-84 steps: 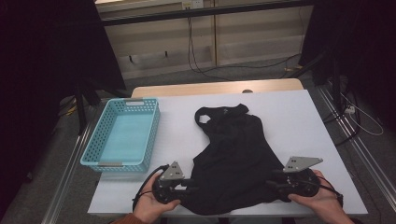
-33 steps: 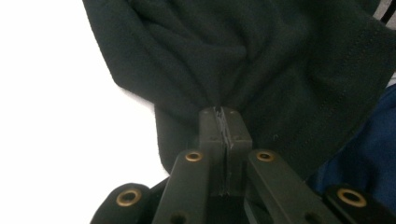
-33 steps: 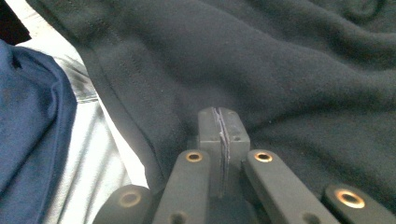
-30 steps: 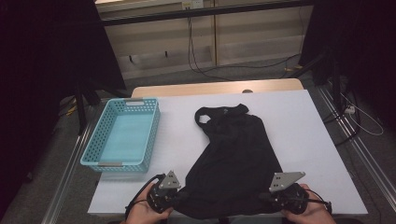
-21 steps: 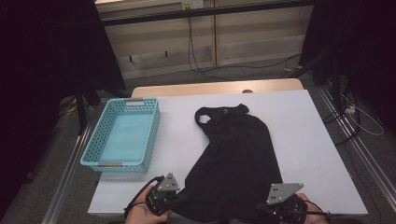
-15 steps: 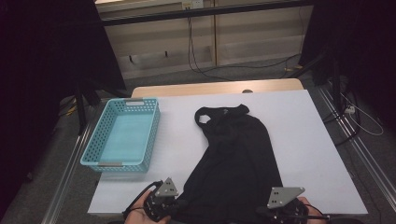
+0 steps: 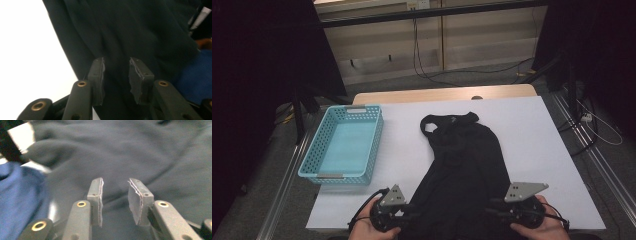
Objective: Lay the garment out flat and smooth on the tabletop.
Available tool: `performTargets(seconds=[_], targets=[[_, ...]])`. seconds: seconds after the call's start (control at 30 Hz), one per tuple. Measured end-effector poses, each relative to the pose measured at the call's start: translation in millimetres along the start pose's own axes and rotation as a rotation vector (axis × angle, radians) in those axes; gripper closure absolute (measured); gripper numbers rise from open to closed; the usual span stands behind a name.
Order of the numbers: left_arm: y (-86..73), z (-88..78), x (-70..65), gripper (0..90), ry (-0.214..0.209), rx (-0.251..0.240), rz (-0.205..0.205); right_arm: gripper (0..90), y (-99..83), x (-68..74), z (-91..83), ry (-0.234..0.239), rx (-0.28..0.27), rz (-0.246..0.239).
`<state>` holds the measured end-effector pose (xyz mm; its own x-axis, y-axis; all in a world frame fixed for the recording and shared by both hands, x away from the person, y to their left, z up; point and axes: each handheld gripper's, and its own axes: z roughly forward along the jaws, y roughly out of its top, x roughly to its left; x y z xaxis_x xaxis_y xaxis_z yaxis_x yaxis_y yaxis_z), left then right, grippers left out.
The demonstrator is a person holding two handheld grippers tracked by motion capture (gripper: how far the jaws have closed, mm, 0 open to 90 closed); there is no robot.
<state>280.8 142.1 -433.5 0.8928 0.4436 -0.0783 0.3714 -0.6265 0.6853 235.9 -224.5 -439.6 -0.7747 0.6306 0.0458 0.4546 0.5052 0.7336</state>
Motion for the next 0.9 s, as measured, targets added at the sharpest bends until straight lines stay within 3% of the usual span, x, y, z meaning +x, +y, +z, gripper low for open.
performTargets(seconds=[0.1, 0.13, 0.3, 0.37, 0.4, 0.43, 0.5, 0.67, 0.73, 0.8, 0.83, 0.9], targets=[[16.9, 13.4, 10.7, 65.1, 0.013, -0.001, 0.020, 69.6, 5.0, -13.3, 3.3, -0.046, -0.007, 0.007], [23.0, 19.6, 12.2, 66.1, -0.004, -0.002, 0.025, 70.5, 7.0, -17.1, 5.3, -0.050, -0.005, 0.002], [43.7, 49.8, 10.4, 67.3, -0.034, 0.042, 0.141, 71.7, 18.9, -25.0, 23.6, -0.020, 0.011, -0.033], [42.2, 56.4, 10.6, 63.0, -0.023, 0.051, 0.141, 69.0, 21.9, -23.4, 31.3, 0.005, 0.023, -0.043], [39.5, 57.2, 8.9, 60.4, -0.025, 0.037, 0.118, 66.6, 22.8, -21.7, 34.1, 0.011, 0.029, -0.050], [37.1, 55.6, 8.5, 58.3, -0.009, 0.049, 0.147, 64.8, 23.2, -19.6, 36.1, 0.021, 0.034, -0.054], [32.4, 52.1, 8.5, 55.2, -0.001, 0.056, 0.156, 61.6, 22.8, -14.5, 38.8, 0.039, 0.046, -0.069], [26.6, 51.3, 8.2, 55.2, 0.005, 0.033, 0.156, 51.3, 19.8, -4.1, 46.5, 0.023, 0.098, -0.101], [28.0, 51.9, 8.0, 60.8, 0.009, 0.041, 0.121, 51.9, 21.2, -2.9, 47.4, 0.017, 0.108, -0.100], [28.9, 51.9, 8.3, 70.1, 0.030, 0.043, 0.128, 56.7, 21.9, -3.1, 47.9, 0.021, 0.110, -0.095], [28.9, 51.1, 8.9, 76.5, 0.046, 0.050, 0.134, 60.9, 22.3, -3.7, 48.0, 0.024, 0.110, -0.094], [28.9, 50.4, 11.6, 85.2, 0.034, 0.047, 0.121, 76.9, 22.9, -6.0, 47.8, 0.036, 0.108, -0.091]])
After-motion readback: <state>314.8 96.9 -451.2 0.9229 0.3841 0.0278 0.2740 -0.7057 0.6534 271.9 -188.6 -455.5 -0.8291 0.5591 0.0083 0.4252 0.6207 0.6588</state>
